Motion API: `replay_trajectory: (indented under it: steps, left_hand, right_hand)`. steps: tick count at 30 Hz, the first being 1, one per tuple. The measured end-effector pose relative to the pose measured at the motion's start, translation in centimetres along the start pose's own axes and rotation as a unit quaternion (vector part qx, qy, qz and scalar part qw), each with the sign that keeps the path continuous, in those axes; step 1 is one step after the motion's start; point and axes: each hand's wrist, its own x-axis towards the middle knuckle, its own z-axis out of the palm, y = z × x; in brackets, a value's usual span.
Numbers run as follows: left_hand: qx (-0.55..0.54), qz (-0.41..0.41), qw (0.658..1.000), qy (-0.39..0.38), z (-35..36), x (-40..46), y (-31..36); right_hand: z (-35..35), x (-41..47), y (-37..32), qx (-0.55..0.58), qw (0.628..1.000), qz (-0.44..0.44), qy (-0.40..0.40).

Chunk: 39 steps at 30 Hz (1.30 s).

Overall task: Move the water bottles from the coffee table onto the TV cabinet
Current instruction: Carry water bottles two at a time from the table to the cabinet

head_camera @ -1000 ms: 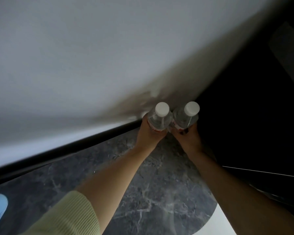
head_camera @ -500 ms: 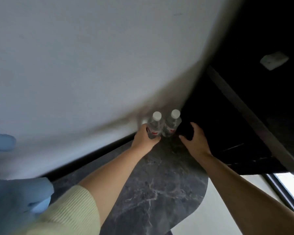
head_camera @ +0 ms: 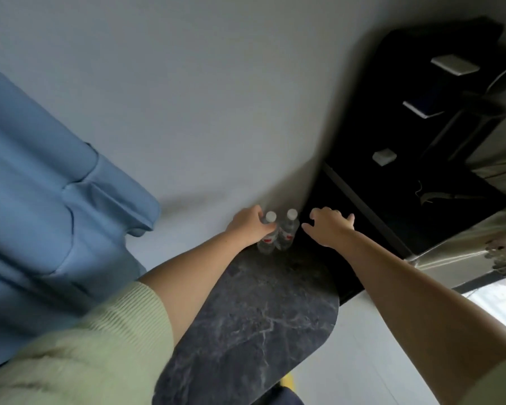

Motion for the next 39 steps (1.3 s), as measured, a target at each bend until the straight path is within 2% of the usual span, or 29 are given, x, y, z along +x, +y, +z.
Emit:
replay_trajectory:
  steps: [4, 7, 12, 18, 24, 30, 35, 39]
  left_hand:
    - [0.061, 0.014, 0.998, -0.024, -1.4, -3.5, 0.5]
    - [0.080, 0.007, 0.997, -0.008, -2.9, -6.4, 0.6]
    - [0.009, -0.075, 0.996, 0.047, -3.7, -11.3, -0.2]
    - [-0.040, -0.174, 0.974, 0.139, -2.1, -18.7, -2.1]
    - [-0.057, -0.271, 0.928, 0.251, -1.8, -29.6, -6.5]
    - [-0.060, -0.350, 0.878, 0.321, -0.6, -42.4, -10.4]
    - [-0.065, -0.429, 0.813, 0.388, 1.3, -56.5, -14.5]
    - [-0.078, -0.494, 0.766, 0.405, 4.0, -68.7, -16.3]
  right_hand:
    - [-1.0, -2.4, -1.2, -0.023, 0.999, -0.018, -0.027]
    - [-1.4, -2.8, -2.5, -0.034, 0.997, -0.062, -0.039]
    - [-1.2, -4.1, -5.1, -0.117, 0.979, -0.166, -0.032]
    - [-0.3, -8.0, -7.3, -0.188, 0.938, -0.291, 0.007]
    - [1.9, -14.6, -13.0, -0.215, 0.883, -0.416, 0.028]
    - [6.0, -24.3, -19.3, -0.214, 0.816, -0.538, -0.002]
    - [9.8, -35.9, -25.3, -0.232, 0.746, -0.624, 0.003]
    - [14.7, -46.8, -28.8, -0.242, 0.687, -0.685, 0.003]
